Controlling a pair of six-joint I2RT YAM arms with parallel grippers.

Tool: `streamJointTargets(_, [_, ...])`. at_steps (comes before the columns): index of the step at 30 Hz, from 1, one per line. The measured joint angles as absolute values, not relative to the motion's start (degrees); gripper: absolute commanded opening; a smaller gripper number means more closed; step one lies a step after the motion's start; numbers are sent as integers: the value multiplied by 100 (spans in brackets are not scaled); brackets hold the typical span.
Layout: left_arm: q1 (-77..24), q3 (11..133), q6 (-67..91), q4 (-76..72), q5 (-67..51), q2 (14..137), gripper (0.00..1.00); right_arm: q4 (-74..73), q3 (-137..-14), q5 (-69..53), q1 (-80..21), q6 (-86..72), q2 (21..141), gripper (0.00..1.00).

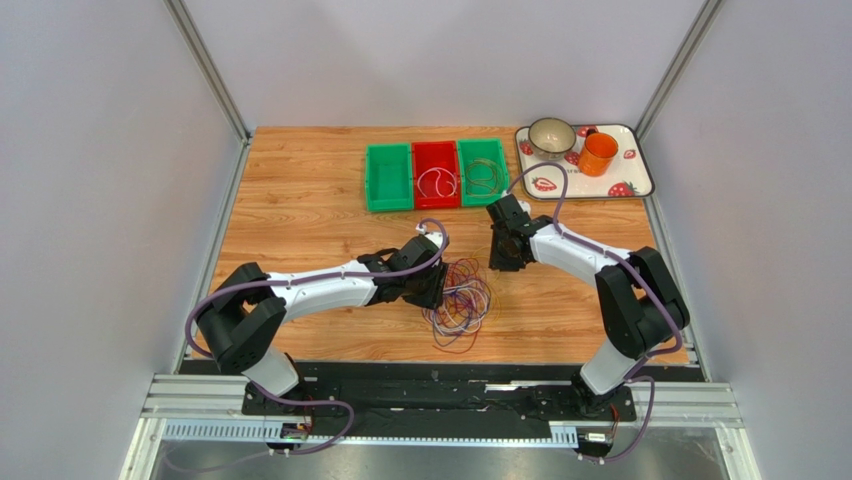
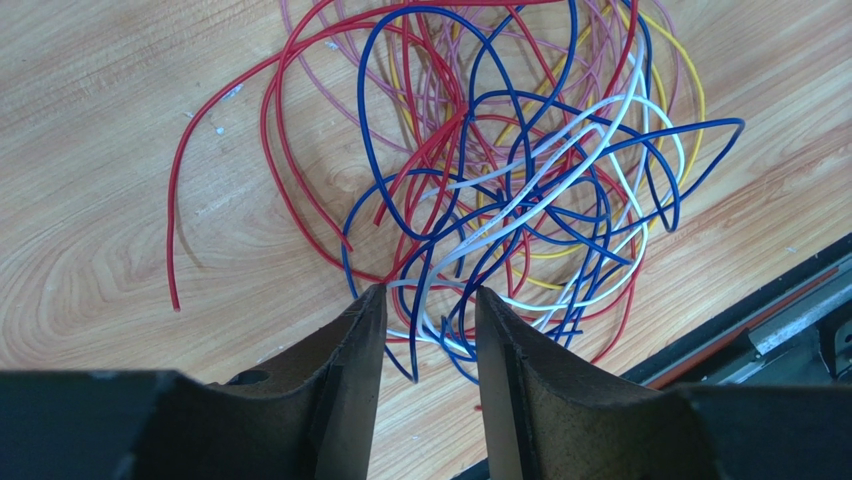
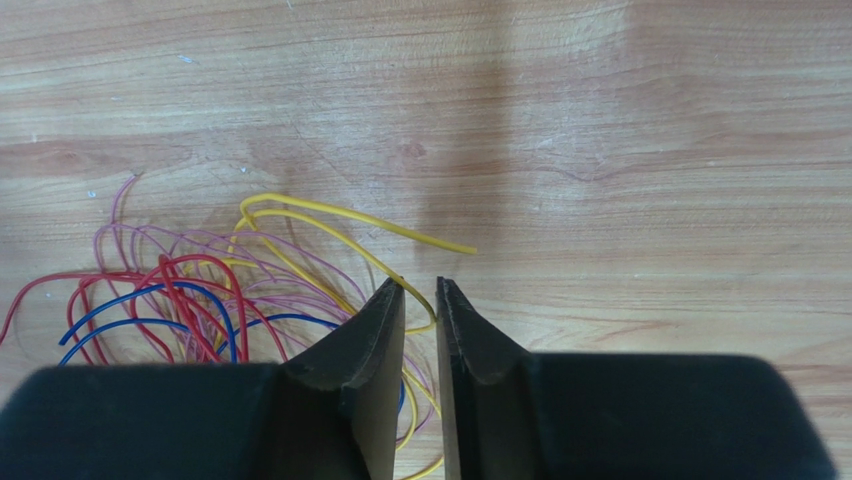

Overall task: Untangle the cables
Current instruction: Untie the cable.

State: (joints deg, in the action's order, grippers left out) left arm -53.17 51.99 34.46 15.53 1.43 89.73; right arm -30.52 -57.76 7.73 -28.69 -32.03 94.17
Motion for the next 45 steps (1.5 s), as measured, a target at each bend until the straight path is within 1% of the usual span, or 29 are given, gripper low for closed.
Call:
streamJointTargets(2, [-5317, 5159, 3454, 1509, 156, 8973, 41, -3055, -5776, 792, -2869, -3177, 9454, 6])
streamJointTargets(3, [-5317, 5137, 3463, 1494, 156, 8973, 40, -3059, -5776, 794, -2869, -3164, 9456, 0])
streamJointTargets(4, [-5317, 5120, 3468, 1487, 158, 8973, 34, -3057, -5778, 805, -2869, -3164, 9454, 0])
streamJointTargets(6, [-5317, 5100, 3485, 1470, 161, 8976, 28, -3059, -5789, 805, -2869, -3153, 9454, 0])
streamJointTargets(7, [-5317, 5100, 3505, 1463, 163, 8978, 20, -3074, -5795, 808, -2869, -3144, 9454, 0])
streamJointTargets(9, [-5317, 5100, 3500, 1424, 178, 8982, 10, -3129, -5848, 810, -2869, -3122, 9443, 0])
streamJointTargets(10, [-5319, 5100, 3533, 1413, 191, 8993, 4, -3168, -5883, 812, -2869, -3114, 9417, 0])
streamJointTargets(12, [-5319, 5100, 3544, 1391, 207, 9028, 0, -3299, -5968, 829, -2869, -3083, 9314, 0])
streamJointTargets(20, [-5325, 5137, 3570, 1649, 600, 9192, 0, -3957, -6724, 895, -2869, -2939, 8318, 0])
streamJointTargets(31, [-5325, 5181, 3594, 2250, 1347, 9032, 0, -4449, -8436, 1011, -2869, -2639, 7081, 0])
streamJointTargets(38, [-5325, 5181, 3632, 2414, 1487, 8997, 0, -4550, -9633, 1271, -2869, -2410, 6875, 0])
streamJointTargets(45, [-5325, 5181, 3658, 2506, 1557, 8960, 0, -4615, -11026, 1669, -2869, -2071, 6987, 0])
